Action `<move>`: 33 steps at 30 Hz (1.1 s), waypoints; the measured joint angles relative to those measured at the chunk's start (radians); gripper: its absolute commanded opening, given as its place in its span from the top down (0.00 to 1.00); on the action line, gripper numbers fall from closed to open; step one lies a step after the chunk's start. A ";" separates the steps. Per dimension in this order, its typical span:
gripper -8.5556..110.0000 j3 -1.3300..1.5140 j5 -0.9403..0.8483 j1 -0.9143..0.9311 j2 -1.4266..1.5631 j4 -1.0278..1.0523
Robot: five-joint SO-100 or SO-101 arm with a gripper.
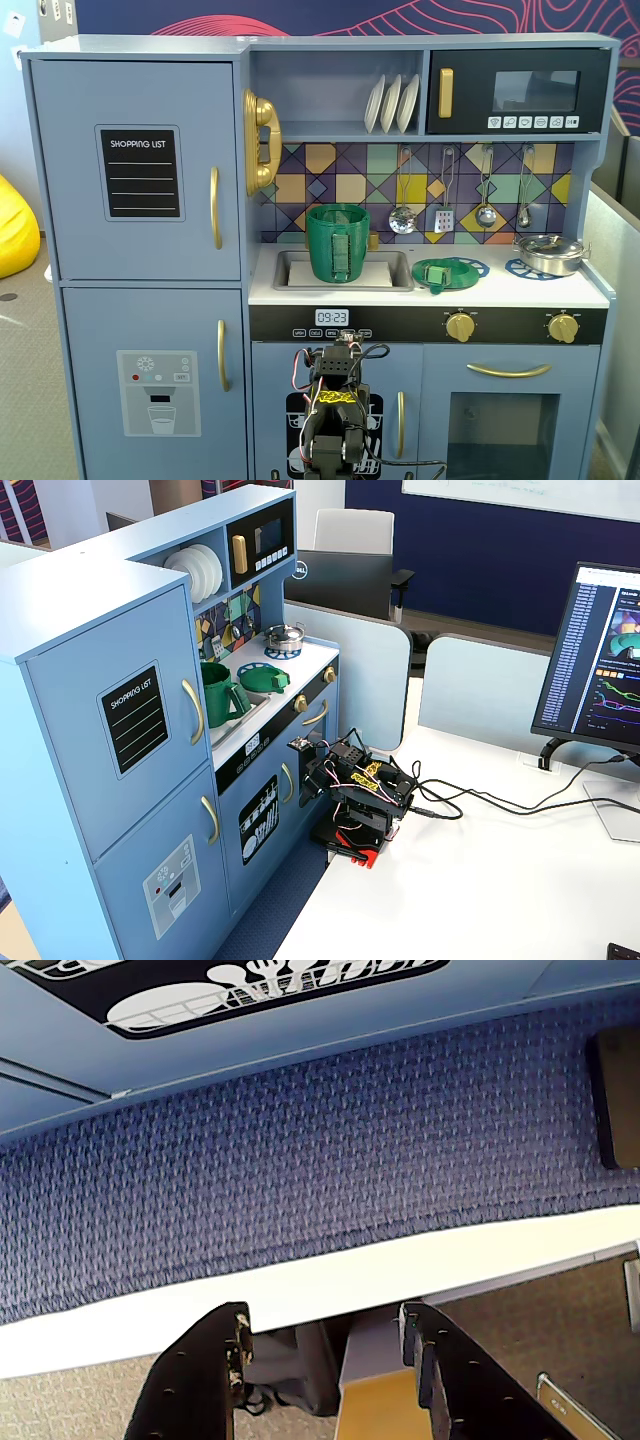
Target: Pick up the lid from the counter and put it on the green recipient
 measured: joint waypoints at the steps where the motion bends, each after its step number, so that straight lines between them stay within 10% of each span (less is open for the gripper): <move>1: 0.93 0.000 0.000 0.000 0.000 0.000; 19: 0.93 -0.025 -0.120 0.094 -0.025 -0.037; 25: 0.92 -0.350 -0.199 0.328 -0.253 -0.279; 33: 0.62 -0.528 -0.184 0.508 -0.416 -0.891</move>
